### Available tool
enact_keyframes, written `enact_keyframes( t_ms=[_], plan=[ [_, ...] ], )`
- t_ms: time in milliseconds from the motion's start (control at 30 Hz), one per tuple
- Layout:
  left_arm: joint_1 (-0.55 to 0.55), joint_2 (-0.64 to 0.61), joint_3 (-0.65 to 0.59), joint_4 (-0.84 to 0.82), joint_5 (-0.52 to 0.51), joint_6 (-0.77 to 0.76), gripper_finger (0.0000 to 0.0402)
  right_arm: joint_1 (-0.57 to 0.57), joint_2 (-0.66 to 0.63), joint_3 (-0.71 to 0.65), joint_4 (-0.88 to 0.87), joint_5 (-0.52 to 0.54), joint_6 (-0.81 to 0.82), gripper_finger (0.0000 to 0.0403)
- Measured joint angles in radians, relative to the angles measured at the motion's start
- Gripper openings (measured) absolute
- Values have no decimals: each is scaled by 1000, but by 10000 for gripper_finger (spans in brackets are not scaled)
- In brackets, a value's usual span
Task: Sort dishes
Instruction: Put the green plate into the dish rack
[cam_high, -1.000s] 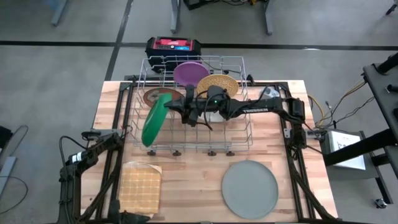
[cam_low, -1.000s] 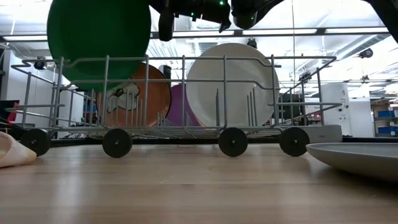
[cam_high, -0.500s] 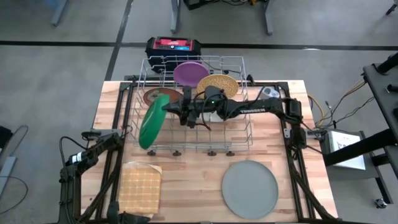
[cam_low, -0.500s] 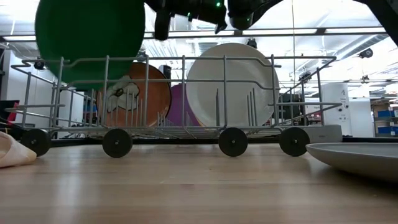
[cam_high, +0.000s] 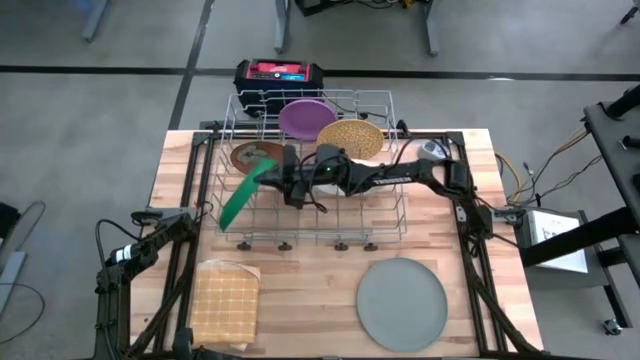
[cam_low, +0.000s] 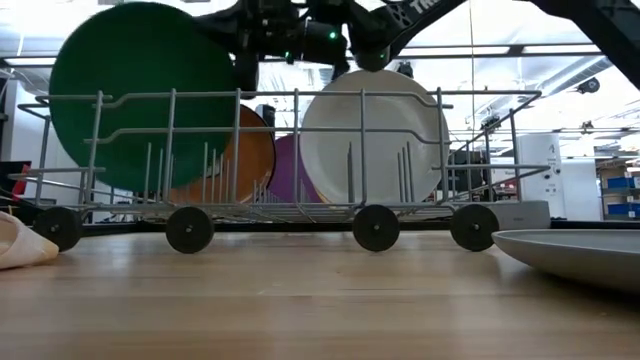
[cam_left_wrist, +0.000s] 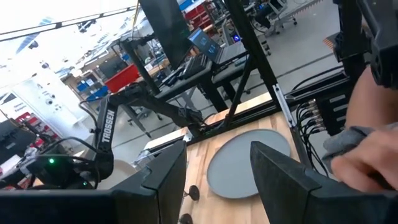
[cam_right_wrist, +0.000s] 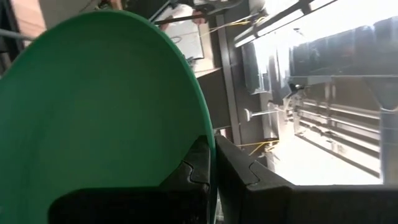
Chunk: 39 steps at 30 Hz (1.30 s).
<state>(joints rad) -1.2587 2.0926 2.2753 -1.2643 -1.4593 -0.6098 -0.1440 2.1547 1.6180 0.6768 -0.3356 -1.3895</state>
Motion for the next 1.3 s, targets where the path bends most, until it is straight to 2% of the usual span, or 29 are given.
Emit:
enact_keyframes(
  t_ms=[267,600,733,900,1033,1133,1300],
  plan=[
    [3,0,0,1,0,18,168,2,10,0,-37,-9,4,16],
    [4,0,0,16,1,18,168,7,10,0,-38,-11,20,92],
    [4,0,0,16,2,18,168,14,10,25,-39,37,41,120],
    [4,-1,-6,16,2,18,168,15,10,89,-45,95,183,145],
    [5,9,-5,16,2,27,168,15,8,154,-80,102,324,156],
    [5,27,-5,16,3,28,168,15,7,205,-177,102,393,160],
    [5,48,-4,17,1,28,168,15,7,278,-354,102,420,156]
  ],
)
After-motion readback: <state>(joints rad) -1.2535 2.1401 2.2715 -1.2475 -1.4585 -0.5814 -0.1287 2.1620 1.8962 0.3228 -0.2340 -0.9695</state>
